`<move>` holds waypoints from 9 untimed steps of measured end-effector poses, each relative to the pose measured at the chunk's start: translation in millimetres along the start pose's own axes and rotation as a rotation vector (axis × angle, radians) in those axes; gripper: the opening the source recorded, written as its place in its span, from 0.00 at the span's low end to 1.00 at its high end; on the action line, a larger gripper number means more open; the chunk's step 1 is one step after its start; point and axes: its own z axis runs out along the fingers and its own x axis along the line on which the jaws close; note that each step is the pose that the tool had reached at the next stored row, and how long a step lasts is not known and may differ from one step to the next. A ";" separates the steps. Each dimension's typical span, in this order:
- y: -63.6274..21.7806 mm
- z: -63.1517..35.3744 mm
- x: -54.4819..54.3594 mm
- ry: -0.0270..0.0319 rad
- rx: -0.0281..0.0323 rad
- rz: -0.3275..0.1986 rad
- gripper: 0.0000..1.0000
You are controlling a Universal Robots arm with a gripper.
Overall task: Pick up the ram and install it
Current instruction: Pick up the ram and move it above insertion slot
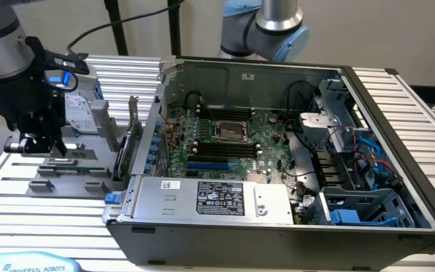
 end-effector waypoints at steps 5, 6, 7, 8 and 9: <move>-14.5 -23.4 -0.9 -0.0003 0.0000 0.000 0.13; -17.3 -28.0 -1.1 -0.0003 0.0000 0.000 0.13; -19.9 -32.6 -1.4 -0.0003 -0.0001 0.000 0.13; -22.5 -37.1 -1.7 -0.0003 -0.0001 0.000 0.13; -25.2 -41.8 -1.9 -0.0004 0.0000 0.000 0.13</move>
